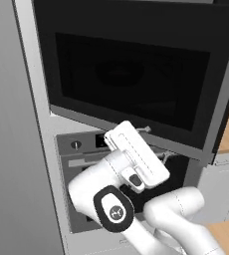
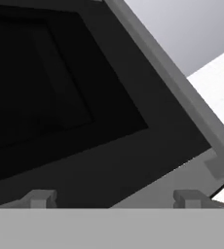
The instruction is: Open the microwave, place the bowl with waffle inside the microwave, then close the microwave door and turn it on.
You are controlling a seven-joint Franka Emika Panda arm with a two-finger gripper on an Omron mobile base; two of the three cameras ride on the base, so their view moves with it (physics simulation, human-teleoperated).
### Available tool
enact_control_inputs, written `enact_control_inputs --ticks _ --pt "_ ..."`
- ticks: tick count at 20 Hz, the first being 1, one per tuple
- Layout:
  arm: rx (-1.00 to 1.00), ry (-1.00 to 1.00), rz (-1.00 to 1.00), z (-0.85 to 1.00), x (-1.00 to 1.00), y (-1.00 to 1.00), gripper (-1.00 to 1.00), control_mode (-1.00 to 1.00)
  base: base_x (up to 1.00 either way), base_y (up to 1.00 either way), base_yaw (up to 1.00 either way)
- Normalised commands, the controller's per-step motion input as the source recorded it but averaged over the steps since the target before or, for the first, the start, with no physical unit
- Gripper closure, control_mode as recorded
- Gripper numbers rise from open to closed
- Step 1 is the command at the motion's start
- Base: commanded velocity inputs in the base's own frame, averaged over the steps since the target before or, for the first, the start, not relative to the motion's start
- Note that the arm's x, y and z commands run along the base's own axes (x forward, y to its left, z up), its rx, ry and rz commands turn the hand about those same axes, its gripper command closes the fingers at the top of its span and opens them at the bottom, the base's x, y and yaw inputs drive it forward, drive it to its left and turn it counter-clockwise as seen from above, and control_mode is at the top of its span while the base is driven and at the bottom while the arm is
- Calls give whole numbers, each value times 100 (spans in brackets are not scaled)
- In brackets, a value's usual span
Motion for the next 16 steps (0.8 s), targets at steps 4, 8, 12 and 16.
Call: enact_control_inputs --ticks 4,8,12,16 --pt "8 0 40 0 62 -17 -100 -100 0 0 0" --pt "9 0 42 1 67 -17 -100 -100 0 0 0" --pt "10 0 41 0 65 -26 -100 -100 0 0 0" --pt "7 0 33 0 60 -30 -100 -100 0 0 0"
